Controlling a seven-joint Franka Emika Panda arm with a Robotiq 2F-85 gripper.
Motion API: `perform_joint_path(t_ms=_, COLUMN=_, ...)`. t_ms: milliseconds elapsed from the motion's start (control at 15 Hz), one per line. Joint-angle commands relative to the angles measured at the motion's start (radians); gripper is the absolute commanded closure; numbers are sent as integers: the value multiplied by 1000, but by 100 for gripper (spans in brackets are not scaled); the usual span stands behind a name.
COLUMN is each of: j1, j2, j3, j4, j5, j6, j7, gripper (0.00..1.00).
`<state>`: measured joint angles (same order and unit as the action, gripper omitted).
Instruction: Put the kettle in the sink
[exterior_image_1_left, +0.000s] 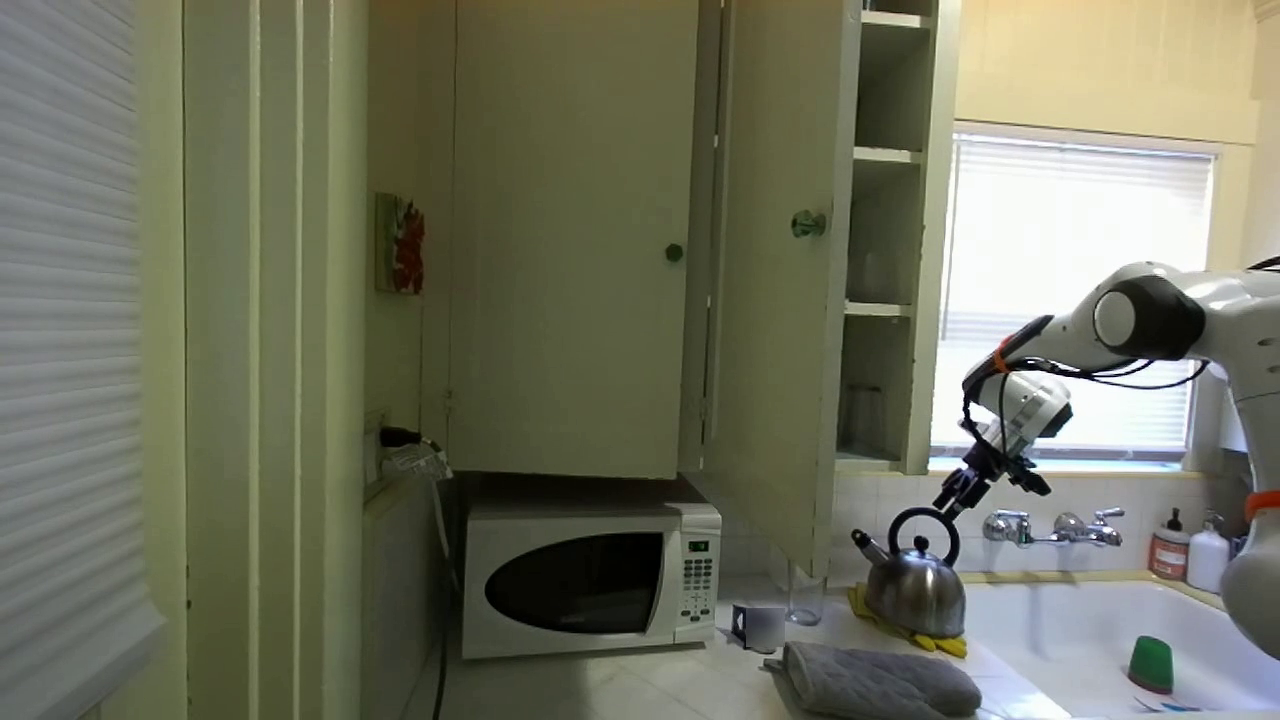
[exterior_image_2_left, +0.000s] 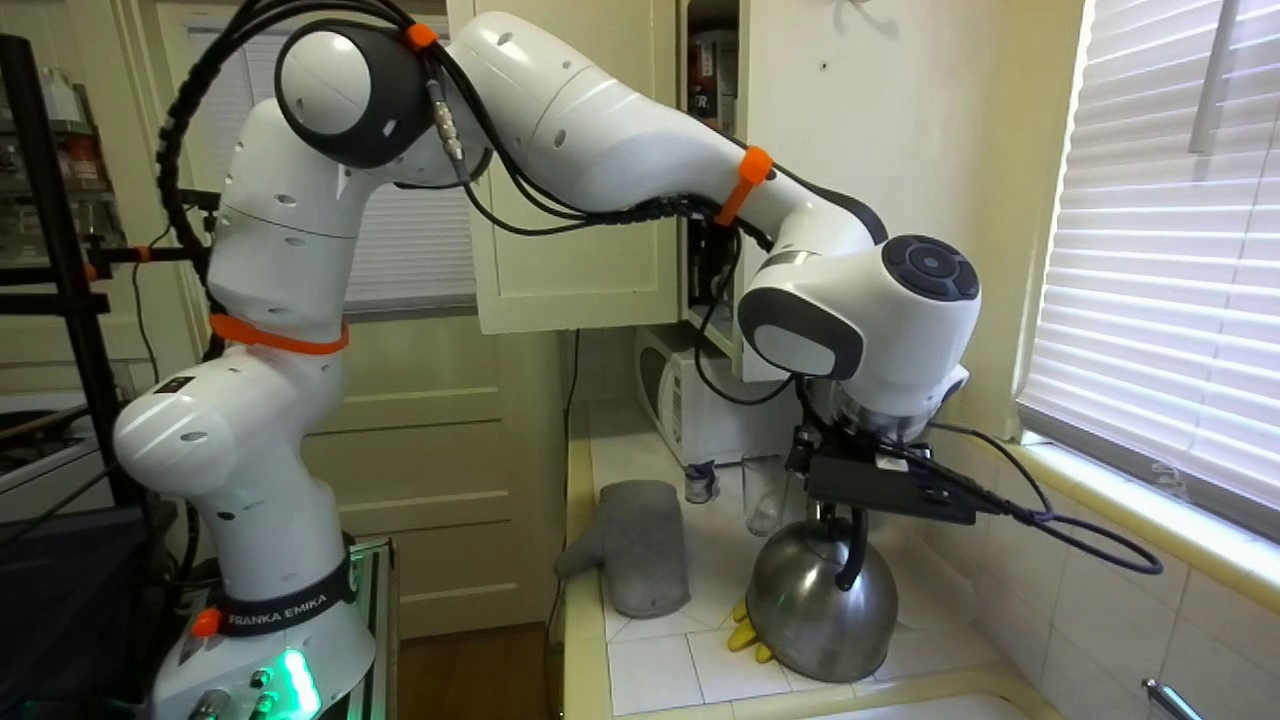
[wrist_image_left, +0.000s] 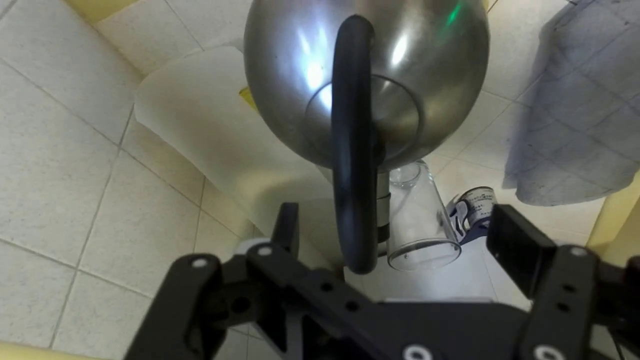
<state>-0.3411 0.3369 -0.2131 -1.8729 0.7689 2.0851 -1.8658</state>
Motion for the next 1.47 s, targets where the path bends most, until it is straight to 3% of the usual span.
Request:
perform_joint_path(t_ms=0, j1=-38, j2=48, j3=30, j4=39, j5=29, j6=-7, j7=-66, gripper=32)
perform_joint_path(t_ms=67, j1=-42, j2=54, j3=32, j4=44, j5=28, j6=-10, j7=-70, gripper=39)
perform_joint_path(t_ms=200, j1=-48, j2=63, j3=36, j4=49, j5=17, j6=-12, j7=-80, gripper=42)
perform_joint_path(t_ms=267, j1=-51, j2=66, j3=38, j4=52, j5=15, j6=-12, j7=-86, gripper=50)
perform_joint_path(t_ms=400, j1=-54, j2=71, j3=40, j4=57, j5=14, j6=-13, j7=-96, gripper=51)
perform_joint_path(t_ms=467, j1=-55, j2=72, j3=42, j4=60, j5=13, j6=-12, j7=-100, gripper=74)
perform_joint_path(t_ms=533, j1=-57, j2=73, j3=43, j4=64, j5=13, j6=-14, j7=-103, gripper=73)
perform_joint_path(t_ms=733, j1=-58, j2=73, j3=44, j4=71, j5=-15, j6=-40, j7=-112, gripper=89)
perform_joint_path(t_ms=867, j1=-58, j2=74, j3=44, j4=71, j5=-24, j6=-42, j7=-120, gripper=89)
perform_joint_path(t_ms=933, j1=-58, j2=74, j3=44, j4=71, j5=-24, j6=-43, j7=-121, gripper=94)
perform_joint_path(t_ms=1400, j1=-60, j2=43, j3=44, j4=76, j5=3, j6=-72, j7=-61, gripper=95)
